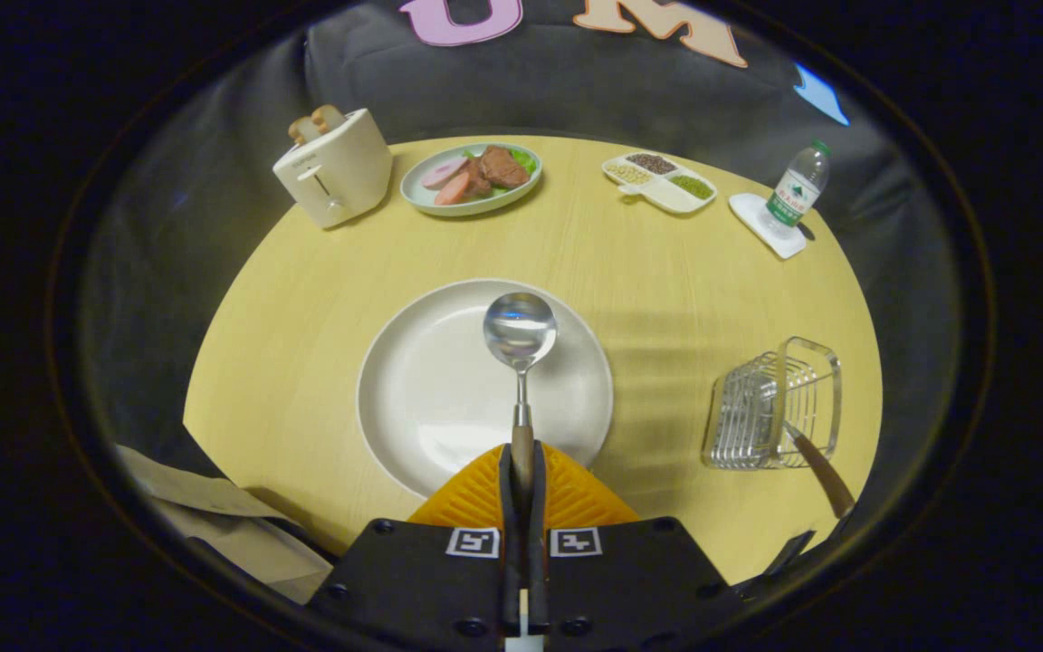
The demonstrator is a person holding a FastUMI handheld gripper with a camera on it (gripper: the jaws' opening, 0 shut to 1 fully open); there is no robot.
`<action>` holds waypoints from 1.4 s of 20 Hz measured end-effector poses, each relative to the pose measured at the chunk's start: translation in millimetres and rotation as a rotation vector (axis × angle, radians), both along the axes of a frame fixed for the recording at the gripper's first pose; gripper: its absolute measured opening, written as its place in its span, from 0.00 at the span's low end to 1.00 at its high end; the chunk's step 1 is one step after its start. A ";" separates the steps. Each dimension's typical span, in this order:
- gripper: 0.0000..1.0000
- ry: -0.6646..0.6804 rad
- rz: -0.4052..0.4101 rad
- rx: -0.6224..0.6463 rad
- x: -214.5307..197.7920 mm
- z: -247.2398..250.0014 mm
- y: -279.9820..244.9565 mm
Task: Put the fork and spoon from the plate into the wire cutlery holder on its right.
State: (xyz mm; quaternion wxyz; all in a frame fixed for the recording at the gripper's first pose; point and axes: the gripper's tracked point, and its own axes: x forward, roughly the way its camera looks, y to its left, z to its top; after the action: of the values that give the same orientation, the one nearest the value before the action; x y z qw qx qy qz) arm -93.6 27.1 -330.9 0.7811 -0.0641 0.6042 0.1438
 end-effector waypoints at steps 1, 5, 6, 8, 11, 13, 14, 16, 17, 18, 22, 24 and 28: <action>0.07 -0.001 0.004 -0.006 0.2 4.7 -6.4; 0.07 -0.008 -0.015 -0.017 6.2 24.1 -32.9; 0.07 -0.009 -0.028 -0.019 8.0 28.3 -40.1; 0.07 -0.008 -0.049 -0.021 11.9 36.5 -53.4; 0.07 -0.018 -0.079 -0.042 16.6 48.5 -80.3; 0.07 -0.024 -0.093 -0.068 19.1 55.3 -99.6; 0.07 -0.025 -0.101 -0.075 19.8 58.6 -107.7; 0.07 -0.021 -0.119 -0.086 19.0 63.9 -121.9; 0.06 -0.018 -0.126 -0.093 18.6 65.0 -130.3; 0.07 -0.011 -0.133 -0.101 17.6 65.4 -137.7; 0.07 0.017 -0.166 -0.127 13.7 64.4 -162.3; 0.07 0.036 -0.186 -0.129 12.4 60.9 -168.5; 0.07 0.069 -0.216 -0.137 8.7 54.9 -181.2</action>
State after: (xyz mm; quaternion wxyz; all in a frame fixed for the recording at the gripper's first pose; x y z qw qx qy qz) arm -84.9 -154.1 -276.0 0.7647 -0.0468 0.6424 0.0193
